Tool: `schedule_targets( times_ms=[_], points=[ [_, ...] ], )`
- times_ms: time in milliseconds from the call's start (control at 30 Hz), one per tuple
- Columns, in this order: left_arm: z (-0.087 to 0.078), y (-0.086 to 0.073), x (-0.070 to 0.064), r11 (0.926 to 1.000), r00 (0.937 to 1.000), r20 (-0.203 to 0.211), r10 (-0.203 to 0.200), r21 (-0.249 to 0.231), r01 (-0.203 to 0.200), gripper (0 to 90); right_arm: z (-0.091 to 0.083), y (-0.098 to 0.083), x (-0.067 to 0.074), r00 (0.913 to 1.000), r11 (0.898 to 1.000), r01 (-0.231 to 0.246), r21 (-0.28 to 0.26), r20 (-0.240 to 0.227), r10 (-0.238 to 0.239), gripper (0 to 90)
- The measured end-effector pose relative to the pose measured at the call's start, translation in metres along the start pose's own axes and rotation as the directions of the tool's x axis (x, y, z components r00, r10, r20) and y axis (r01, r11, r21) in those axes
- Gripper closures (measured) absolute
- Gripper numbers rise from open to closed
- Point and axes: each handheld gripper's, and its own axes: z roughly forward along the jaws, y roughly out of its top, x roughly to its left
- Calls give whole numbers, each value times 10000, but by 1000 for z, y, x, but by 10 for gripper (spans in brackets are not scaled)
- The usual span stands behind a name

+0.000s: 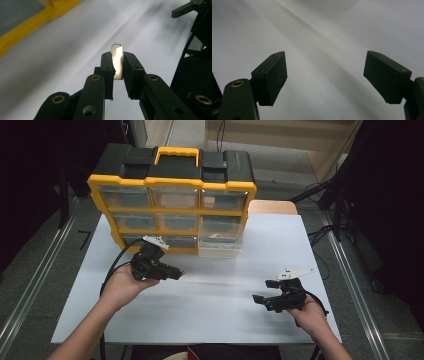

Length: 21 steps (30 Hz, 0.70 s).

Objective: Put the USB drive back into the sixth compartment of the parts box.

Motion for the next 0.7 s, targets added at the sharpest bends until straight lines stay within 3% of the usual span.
schedule_targets(
  times_ms=[267, 433, 700],
  points=[
    [-12, 11, -1, 10000, 9999, -132, -13, 60, 14, 800, 0, 0, 0, 10000, 10000, -9, 14, -3, 9, 172],
    [-20, 18, -2, 9995, 9995, -87, -308, 22, 308, 800, 0, 1, 1, 10000, 10000, 19, 18, -38, -19, 172],
    [-25, 28, -5, 9996, 9997, -30, -246, 140, 247, 800, 0, 1, 1, 10000, 10000, 13, 10, -28, -13, 172]
  ],
)
